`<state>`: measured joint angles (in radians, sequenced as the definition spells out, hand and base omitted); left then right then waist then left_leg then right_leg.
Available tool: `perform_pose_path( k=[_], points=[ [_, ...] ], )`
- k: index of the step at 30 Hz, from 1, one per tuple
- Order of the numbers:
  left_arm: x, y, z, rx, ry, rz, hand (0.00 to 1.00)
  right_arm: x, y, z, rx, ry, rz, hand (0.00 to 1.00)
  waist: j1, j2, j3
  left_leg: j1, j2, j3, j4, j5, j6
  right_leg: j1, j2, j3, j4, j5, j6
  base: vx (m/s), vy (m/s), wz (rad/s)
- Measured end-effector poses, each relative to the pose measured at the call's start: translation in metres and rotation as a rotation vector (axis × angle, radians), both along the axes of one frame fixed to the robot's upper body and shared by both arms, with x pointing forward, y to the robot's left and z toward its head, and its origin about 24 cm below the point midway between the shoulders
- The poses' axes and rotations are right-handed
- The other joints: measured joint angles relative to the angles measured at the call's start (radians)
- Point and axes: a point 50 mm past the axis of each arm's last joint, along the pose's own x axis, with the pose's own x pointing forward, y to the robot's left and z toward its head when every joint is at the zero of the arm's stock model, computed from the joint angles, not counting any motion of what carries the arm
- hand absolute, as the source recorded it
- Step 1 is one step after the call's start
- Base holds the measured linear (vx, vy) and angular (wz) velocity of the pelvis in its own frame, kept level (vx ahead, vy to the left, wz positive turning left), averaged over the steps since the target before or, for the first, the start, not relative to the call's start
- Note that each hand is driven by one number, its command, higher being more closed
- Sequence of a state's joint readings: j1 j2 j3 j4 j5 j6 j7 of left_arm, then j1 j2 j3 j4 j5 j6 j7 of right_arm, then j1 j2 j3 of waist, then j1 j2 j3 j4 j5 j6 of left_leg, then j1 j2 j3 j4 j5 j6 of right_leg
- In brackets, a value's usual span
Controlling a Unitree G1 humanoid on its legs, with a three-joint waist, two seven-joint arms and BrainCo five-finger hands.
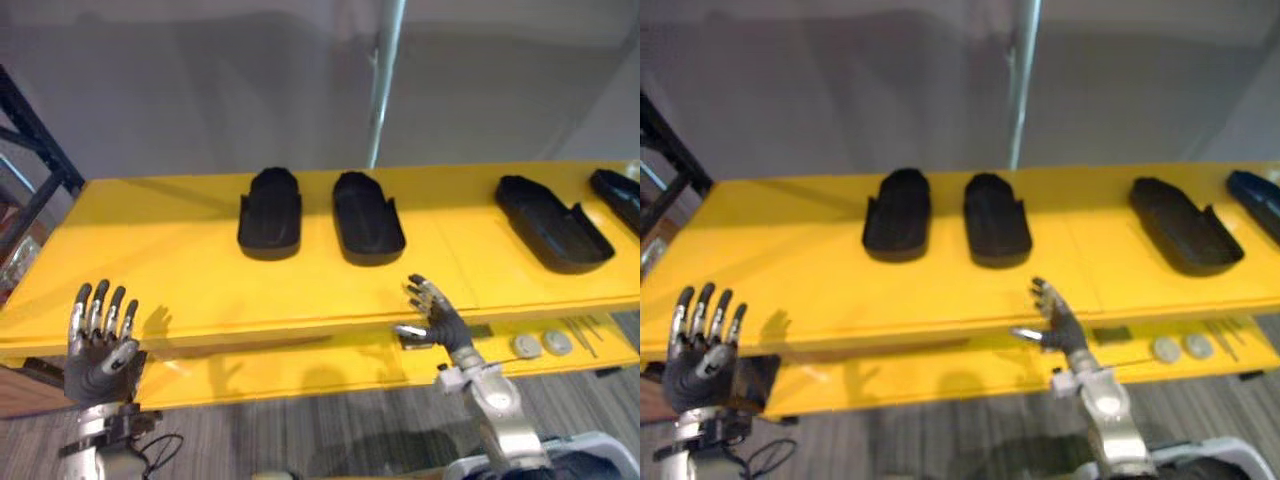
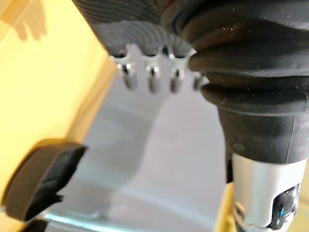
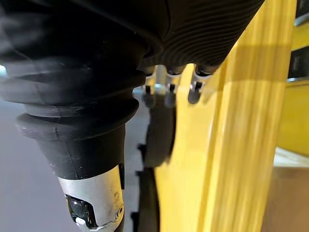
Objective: Walk over and take plastic housings, then place them on the shelf
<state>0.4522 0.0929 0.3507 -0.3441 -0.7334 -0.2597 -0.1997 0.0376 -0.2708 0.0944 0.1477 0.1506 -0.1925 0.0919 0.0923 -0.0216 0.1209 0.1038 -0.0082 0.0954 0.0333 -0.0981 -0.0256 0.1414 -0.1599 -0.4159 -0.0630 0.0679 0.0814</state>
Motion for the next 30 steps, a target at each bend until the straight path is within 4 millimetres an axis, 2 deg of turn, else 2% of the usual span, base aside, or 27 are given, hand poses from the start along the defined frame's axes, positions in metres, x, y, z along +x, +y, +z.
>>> perform_pose_path(
  k=[12,18,30],
  points=[
    [0.006,-0.008,-0.001,0.003,-0.010,-0.017,0.00,0.020,0.009,-0.002,0.004,-0.029,-0.126,0.00,0.008,-0.007,0.004,0.004,-0.016,-0.033,-0.026,0.023,0.006,0.011,-0.016,-0.030,0.001,-0.002,-0.002,-0.02,0.021,0.09],
    [0.007,-0.009,0.000,0.008,-0.011,-0.020,0.00,0.030,0.007,-0.004,0.002,-0.016,-0.195,0.00,0.013,-0.018,0.011,0.003,-0.021,-0.044,-0.026,0.026,0.008,0.016,-0.026,-0.046,0.004,-0.002,-0.002,-0.02,0.017,0.05],
    [0.011,-0.011,0.002,-0.006,-0.035,-0.018,0.00,0.048,0.003,-0.001,-0.004,-0.012,-0.259,0.00,0.031,-0.014,0.022,0.003,-0.032,-0.058,-0.032,0.036,0.014,0.017,-0.032,-0.054,0.014,-0.002,-0.002,-0.01,0.011,0.02]
  ],
)
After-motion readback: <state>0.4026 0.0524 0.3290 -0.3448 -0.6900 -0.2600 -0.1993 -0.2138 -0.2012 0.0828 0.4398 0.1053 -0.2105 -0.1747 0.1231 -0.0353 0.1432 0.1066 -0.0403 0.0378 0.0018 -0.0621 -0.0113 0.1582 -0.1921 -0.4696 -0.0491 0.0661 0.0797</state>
